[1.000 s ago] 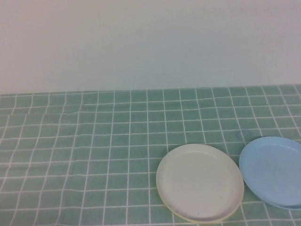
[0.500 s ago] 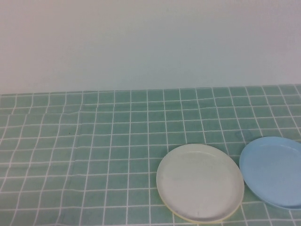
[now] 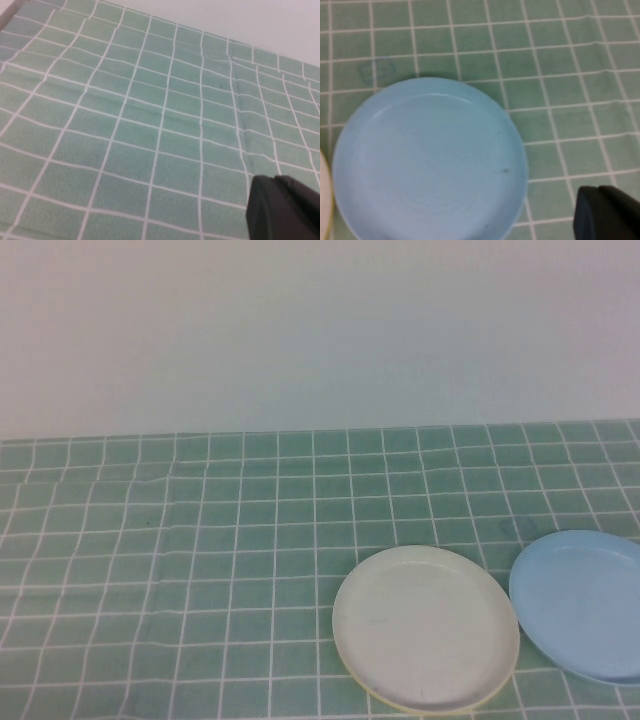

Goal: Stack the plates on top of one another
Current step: Pick up the blue plate

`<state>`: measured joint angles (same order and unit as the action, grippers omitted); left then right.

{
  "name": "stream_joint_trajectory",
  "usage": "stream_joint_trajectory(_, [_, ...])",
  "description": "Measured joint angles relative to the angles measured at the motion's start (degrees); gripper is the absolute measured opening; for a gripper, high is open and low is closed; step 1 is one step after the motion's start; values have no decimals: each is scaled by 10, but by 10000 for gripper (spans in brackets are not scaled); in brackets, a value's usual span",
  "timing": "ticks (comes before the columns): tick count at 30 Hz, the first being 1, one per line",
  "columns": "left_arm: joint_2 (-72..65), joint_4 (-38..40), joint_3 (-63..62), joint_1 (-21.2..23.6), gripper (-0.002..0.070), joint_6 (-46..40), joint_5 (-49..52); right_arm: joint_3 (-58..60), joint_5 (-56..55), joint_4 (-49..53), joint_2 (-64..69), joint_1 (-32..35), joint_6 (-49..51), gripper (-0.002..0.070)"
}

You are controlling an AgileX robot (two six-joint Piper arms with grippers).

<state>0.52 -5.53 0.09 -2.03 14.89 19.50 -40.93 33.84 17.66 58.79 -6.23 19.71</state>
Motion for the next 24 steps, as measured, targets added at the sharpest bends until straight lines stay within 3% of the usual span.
stream_joint_trajectory(8, [0, 0, 0, 0, -1, 0, 0, 0, -68, -229, 82, 32, -207, -2])
stream_joint_trajectory(18, [0, 0, 0, 0, -1, 0, 0, -1, -77, -448, 181, 171, -378, -2])
stream_joint_trajectory(24, [0, 0, 0, 0, -1, 0, 0, -3, -75, -508, 252, 191, -486, -2])
